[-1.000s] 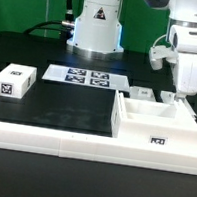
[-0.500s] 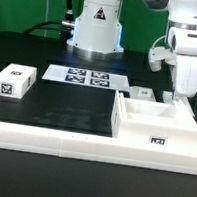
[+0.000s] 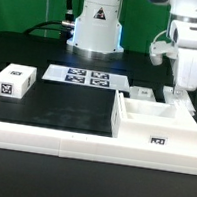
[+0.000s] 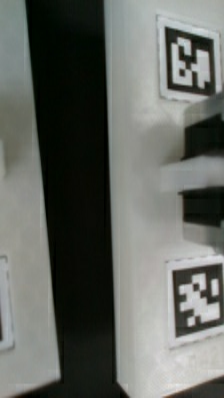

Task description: Assemble cabinet

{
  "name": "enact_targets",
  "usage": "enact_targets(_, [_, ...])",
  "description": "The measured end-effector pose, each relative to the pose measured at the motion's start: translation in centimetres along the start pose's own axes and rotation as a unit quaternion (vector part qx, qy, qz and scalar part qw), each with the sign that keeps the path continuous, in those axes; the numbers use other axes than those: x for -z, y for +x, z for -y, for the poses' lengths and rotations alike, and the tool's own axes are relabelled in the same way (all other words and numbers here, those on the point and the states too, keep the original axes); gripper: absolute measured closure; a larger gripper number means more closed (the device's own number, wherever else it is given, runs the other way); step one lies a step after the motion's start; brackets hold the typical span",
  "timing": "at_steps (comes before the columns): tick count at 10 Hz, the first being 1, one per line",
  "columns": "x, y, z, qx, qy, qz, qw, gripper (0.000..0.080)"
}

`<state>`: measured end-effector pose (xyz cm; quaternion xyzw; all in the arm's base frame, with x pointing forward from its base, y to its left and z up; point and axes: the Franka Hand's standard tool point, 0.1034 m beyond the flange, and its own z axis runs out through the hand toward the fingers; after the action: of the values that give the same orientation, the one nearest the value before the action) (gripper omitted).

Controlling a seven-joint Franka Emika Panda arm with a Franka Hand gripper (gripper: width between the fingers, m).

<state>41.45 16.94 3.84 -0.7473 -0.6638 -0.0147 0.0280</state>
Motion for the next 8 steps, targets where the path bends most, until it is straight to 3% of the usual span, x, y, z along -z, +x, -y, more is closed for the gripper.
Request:
enact_targets(2, [2.4, -1.2, -0.6, 0.004, -0.003, 0.016, 1.000, 0.0731])
enact_targets(4, [3.9, -3.6, -1.9, 0.022, -0.006, 0.024, 0.999, 0.0731])
enact_targets(8, [3.6, -3.8, -1.9, 0.009, -0.004, 0.023, 1.000, 0.0731])
